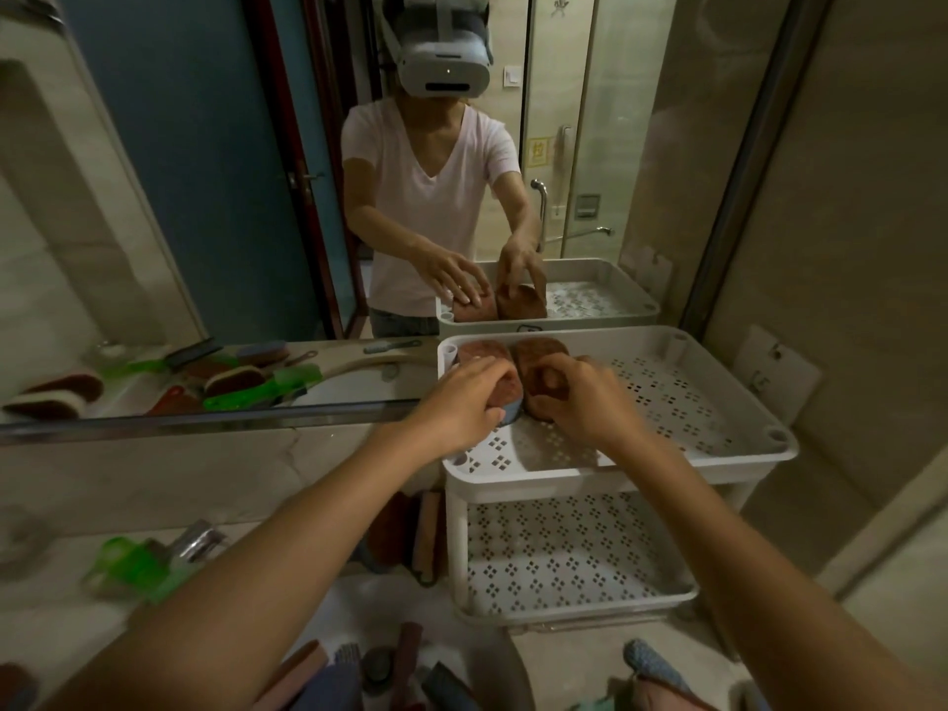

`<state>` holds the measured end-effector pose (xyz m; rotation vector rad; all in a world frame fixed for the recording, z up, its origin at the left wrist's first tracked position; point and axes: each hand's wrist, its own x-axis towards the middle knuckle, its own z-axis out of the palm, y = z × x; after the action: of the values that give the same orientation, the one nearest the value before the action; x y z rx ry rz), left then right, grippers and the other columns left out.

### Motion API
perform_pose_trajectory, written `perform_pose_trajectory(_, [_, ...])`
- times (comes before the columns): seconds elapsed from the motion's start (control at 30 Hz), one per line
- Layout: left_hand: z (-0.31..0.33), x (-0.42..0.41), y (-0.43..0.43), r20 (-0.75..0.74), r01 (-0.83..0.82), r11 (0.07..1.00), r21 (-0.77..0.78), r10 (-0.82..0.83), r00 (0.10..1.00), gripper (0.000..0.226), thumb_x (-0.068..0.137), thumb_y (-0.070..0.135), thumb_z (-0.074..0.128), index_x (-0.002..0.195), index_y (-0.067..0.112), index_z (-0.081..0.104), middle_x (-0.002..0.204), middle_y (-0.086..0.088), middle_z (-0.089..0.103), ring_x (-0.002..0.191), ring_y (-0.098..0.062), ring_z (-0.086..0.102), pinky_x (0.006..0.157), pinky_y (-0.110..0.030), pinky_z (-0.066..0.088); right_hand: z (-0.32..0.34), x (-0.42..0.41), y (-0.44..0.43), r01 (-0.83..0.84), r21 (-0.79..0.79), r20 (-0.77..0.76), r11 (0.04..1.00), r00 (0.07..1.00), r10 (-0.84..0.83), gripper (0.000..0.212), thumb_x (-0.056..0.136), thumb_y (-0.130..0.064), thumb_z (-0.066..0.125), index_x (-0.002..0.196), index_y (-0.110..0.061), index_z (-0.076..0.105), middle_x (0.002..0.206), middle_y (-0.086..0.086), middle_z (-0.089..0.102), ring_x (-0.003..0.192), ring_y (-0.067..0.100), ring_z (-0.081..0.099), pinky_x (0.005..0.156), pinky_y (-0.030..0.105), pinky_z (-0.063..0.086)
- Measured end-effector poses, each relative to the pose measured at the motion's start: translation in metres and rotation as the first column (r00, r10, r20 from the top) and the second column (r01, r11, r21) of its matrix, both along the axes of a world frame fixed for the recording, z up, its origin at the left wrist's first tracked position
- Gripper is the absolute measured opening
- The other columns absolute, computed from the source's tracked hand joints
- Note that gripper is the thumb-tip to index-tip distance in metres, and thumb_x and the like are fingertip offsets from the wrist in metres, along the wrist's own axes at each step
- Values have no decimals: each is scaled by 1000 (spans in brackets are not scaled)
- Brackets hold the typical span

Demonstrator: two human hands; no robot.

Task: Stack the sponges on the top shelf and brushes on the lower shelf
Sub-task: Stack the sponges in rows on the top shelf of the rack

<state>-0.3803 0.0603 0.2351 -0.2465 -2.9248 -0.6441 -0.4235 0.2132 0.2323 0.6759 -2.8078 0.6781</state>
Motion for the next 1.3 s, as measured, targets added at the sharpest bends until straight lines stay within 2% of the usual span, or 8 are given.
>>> perform_pose_trajectory(0.23, [6, 3, 2, 22, -8, 998, 68, 6, 1000, 41, 86, 8, 59, 124, 13, 49, 132, -4, 48, 124, -18, 42, 98, -24, 34, 0, 2, 1, -24, 31, 38, 999, 999, 23, 43, 85, -29, 63, 126, -20, 51, 118, 11, 58, 104, 28, 54, 82, 29, 40])
perform_pose_trajectory(0.4, [21, 10, 3, 202, -127, 948, 292, 68, 977, 52, 83, 8, 57, 130, 16, 38, 114, -3, 45, 94, -15, 49, 63, -21, 42, 8, 3, 2, -15, -74, 219, 997, 975, 31, 54, 82, -32, 67, 129, -16, 46, 128, 8, 55, 112, 24, 54, 84, 25, 39])
perform_pose_trajectory(0.53, [33, 21, 6, 156, -200, 900, 387, 150, 976, 53, 86, 6, 53, 134, 14, 34, 104, -6, 51, 73, -9, 47, 49, -19, 32, 22, 17, 2, -2, -168, 235, 986, 971, 42, 63, 78, -19, 69, 133, -12, 39, 132, 13, 51, 121, 29, 49, 102, 37, 42])
perform_pose_trajectory(0.7, [44, 54, 5, -51, -231, 921, 315, 260, 964, 35, 90, 5, 48, 124, 13, 49, 126, -8, 53, 102, -17, 52, 76, -26, 44, 30, 62, -10, 8, -266, -24, 964, 1000, -15, 44, 81, -5, 59, 124, -10, 51, 126, 11, 54, 115, 26, 52, 95, 36, 47])
perform_pose_trajectory(0.9, [15, 139, 0, -231, -310, 843, 440, 440, 868, 16, 91, 13, 49, 103, 14, 60, 108, -3, 60, 96, -17, 57, 80, -33, 50, -1, 156, -18, -100, -410, -252, 906, 968, -7, 26, 83, 4, 54, 107, -2, 61, 116, 12, 57, 105, 21, 56, 91, 29, 49])
perform_pose_trajectory(1.0, [-33, 187, 3, -134, -347, 805, 482, 459, 878, 17, 89, 9, 49, 99, 9, 62, 100, -9, 65, 94, -24, 59, 79, -30, 45, -39, 205, -16, -109, -458, -221, 882, 975, 6, 24, 80, 2, 54, 102, 0, 63, 107, 14, 60, 96, 18, 59, 86, 24, 49])
perform_pose_trajectory(1.13, [-117, 237, 23, 224, -451, 805, 385, 393, 892, 16, 91, 10, 49, 100, 6, 62, 100, -15, 66, 98, -30, 60, 74, -27, 40, -118, 250, 4, 84, -427, 159, 900, 987, -17, 22, 83, 1, 54, 104, -1, 62, 107, 17, 60, 96, 27, 60, 85, 36, 51])
perform_pose_trajectory(1.3, [-192, 270, 55, 554, -453, 855, 251, 257, 792, 6, 88, 15, 53, 92, 11, 56, 87, -8, 63, 96, -28, 60, 73, -28, 40, -197, 295, 55, 442, -146, 320, 885, 868, -381, 26, 83, -6, 59, 109, -6, 61, 118, 13, 57, 111, 30, 54, 89, 36, 43])
